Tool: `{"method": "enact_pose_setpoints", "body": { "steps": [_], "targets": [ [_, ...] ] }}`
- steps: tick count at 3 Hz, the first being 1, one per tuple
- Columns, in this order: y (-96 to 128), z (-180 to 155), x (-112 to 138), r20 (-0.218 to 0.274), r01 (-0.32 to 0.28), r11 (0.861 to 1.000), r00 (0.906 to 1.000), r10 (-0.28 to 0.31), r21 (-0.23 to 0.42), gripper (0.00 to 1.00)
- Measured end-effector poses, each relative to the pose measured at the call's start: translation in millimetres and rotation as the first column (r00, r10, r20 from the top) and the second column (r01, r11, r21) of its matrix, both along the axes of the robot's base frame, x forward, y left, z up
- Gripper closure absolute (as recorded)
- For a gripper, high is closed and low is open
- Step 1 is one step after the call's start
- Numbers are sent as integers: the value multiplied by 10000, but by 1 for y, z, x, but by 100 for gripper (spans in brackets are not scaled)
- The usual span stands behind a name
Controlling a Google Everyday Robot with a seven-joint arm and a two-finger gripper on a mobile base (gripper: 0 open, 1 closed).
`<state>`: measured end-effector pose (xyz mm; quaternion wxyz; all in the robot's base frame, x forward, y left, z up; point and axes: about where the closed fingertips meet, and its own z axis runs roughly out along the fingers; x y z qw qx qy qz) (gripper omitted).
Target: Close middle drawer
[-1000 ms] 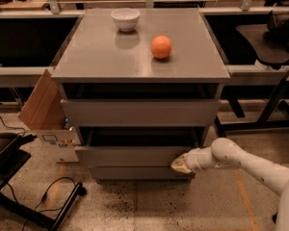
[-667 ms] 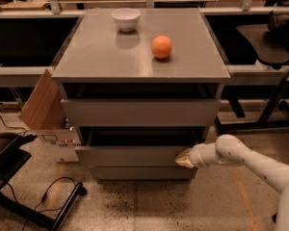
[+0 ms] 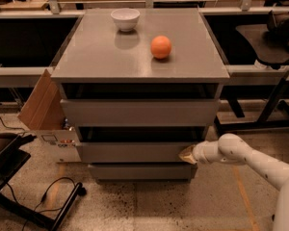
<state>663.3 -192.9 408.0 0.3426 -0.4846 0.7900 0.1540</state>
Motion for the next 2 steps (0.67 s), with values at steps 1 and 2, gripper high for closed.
{"method": "enact_pose_setpoints", "body": {
  "steps": [1, 2],
  "targets": [
    [5, -22, 5, -234, 372, 9992, 9990, -368, 170, 100],
    [35, -55, 14, -400, 326, 9967, 9988, -297, 743, 100]
  ]
}}
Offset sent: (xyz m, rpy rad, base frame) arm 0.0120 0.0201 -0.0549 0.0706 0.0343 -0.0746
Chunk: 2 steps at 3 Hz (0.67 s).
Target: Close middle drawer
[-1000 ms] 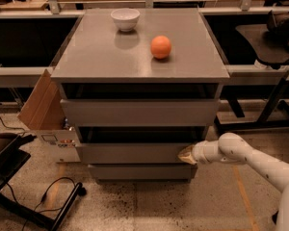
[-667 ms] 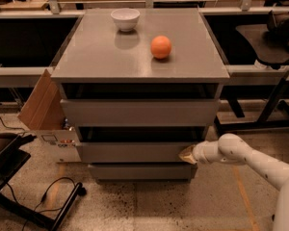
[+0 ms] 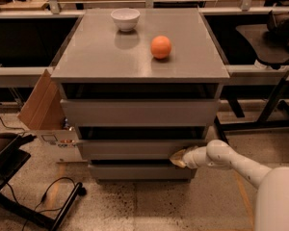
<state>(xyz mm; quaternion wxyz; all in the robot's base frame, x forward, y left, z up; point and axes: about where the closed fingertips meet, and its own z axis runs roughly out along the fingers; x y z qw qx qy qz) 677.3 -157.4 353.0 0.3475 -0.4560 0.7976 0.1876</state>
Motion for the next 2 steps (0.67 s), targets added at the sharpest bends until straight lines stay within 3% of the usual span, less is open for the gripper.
{"method": "enact_pose_setpoints", "body": {
  "steps": [1, 2],
  "targets": [
    [1, 1, -10, -60, -47, 10000, 10000, 47, 18, 100],
    [-16, 25, -56, -294, -60, 9986, 9996, 44, -522, 100]
  ]
}}
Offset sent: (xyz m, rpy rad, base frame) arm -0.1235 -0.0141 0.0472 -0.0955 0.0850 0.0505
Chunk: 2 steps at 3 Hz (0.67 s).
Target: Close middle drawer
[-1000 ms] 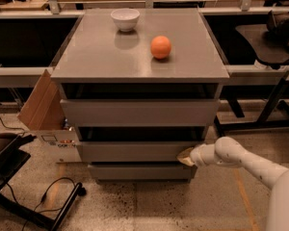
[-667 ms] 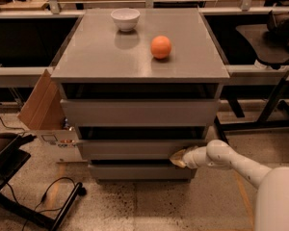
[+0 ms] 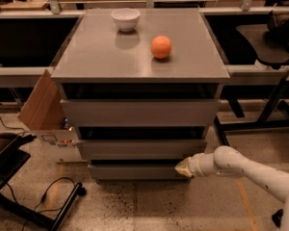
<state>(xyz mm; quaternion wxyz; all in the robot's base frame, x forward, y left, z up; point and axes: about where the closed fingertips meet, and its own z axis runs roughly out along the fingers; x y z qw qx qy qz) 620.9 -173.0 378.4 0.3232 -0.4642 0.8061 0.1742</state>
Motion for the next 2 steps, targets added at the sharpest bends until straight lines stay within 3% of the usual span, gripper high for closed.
{"method": "enact_pose_setpoints", "body": {
  "steps": [1, 2],
  "targets": [
    [-31, 41, -36, 44, 31, 9910, 10000, -25, -1336, 100],
    [-68, 96, -87, 223, -44, 9453, 9997, 123, -3260, 100]
  ]
}}
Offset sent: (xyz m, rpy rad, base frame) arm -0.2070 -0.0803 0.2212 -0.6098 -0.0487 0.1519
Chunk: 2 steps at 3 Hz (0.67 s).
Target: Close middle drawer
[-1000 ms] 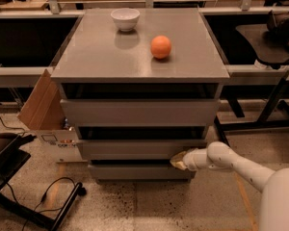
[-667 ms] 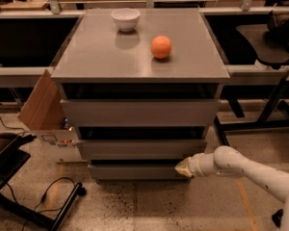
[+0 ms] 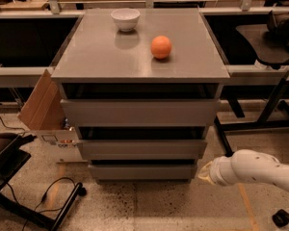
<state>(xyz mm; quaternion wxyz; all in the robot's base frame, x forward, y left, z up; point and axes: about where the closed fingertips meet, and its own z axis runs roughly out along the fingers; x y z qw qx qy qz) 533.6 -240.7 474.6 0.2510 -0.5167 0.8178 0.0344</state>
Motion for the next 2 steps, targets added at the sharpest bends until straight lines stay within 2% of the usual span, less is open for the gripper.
{"method": "enact_pose_setpoints", "body": {
  "steps": [1, 2],
  "targets": [
    [-19, 43, -57, -215, -364, 9925, 9992, 341, -1170, 100],
    [-47, 104, -83, 394, 99, 9785, 9992, -18, -2061, 100]
  ]
}}
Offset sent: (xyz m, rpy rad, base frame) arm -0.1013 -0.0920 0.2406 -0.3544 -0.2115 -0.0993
